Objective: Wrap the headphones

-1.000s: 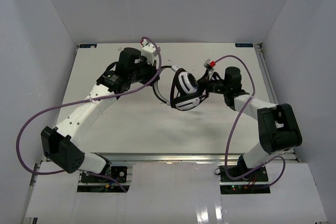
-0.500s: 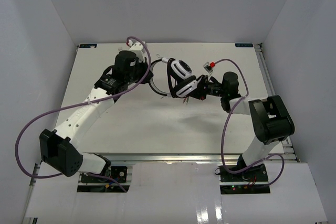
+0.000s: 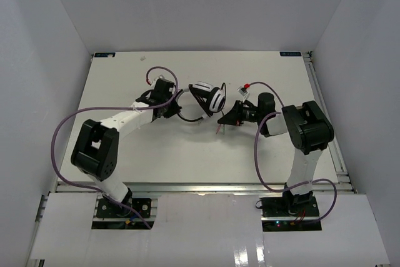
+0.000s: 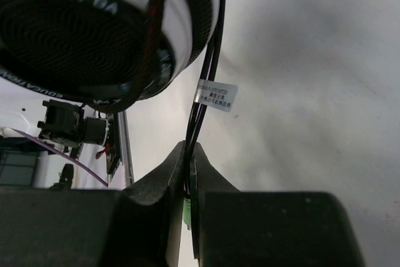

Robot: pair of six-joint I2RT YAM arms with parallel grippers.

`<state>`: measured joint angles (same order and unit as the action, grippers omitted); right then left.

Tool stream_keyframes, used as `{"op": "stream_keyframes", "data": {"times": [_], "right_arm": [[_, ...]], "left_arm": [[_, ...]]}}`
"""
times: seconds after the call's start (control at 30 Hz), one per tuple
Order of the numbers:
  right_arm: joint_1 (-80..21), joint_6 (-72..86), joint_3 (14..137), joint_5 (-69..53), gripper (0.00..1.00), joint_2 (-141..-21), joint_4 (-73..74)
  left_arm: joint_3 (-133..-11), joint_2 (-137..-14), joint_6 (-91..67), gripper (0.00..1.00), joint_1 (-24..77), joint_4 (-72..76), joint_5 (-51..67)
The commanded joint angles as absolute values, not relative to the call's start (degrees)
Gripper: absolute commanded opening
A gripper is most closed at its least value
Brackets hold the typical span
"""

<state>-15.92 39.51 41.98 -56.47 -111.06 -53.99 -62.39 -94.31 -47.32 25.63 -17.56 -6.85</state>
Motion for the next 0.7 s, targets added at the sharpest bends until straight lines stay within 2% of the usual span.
{"op": "stream_keyframes", "data": {"times": [0.0, 0.1, 0.27, 0.33, 0.37, 0.43, 0.47, 0.57, 0.6, 0.67], "right_arm": [[-16.1, 42.4, 44.5, -57.5, 0.08, -115.4, -54.2], [-16.1, 41.6, 45.4, -56.8, 0.09, -117.0, -51.9], [-16.1, 35.5, 48.0, -55.3, 0.16, -117.4, -41.9], [-16.0, 32.4, 48.3, -54.8, 0.22, -117.0, -39.4], [-16.0, 31.6, 48.3, -54.2, 0.28, -116.2, -37.3], [-15.9, 28.6, 48.6, -53.0, 0.41, -115.0, -33.0], [-15.7, 26.3, 48.6, -51.9, 0.47, -113.9, -30.6], [-13.3, 20.5, 47.5, -47.5, 0.63, -109.7, -24.8], [-12.2, 18.6, 47.4, -47.0, 0.65, -108.1, -22.6], [-10.0, 14.2, 48.6, -46.0, 0.68, -104.3, -16.5]], "left_arm": [[-65.7, -96.5, -60.8, 0.00, 24.4, -17.1, -9.8], [-66.4, -99.5, -61.3, 0.00, 24.4, -19.0, -8.6], [-70.4, -105.0, -59.3, 0.00, 24.4, -22.2, -6.5], [-71.0, -106.4, -58.3, 0.05, 24.3, -22.5, -5.0], [-71.1, -106.7, -57.5, 0.09, 24.2, -22.5, -4.7], [-71.0, -106.8, -56.8, 0.20, 24.1, -22.6, -4.1], [-70.8, -106.4, -56.3, 0.29, 24.1, -22.4, -4.0], [-70.0, -104.4, -53.7, 0.65, 23.9, -21.4, -3.2], [-70.0, -103.4, -52.5, 0.75, 23.9, -21.3, -3.0], [-69.6, -101.2, -50.2, 0.87, 23.9, -20.7, -2.9]]}}
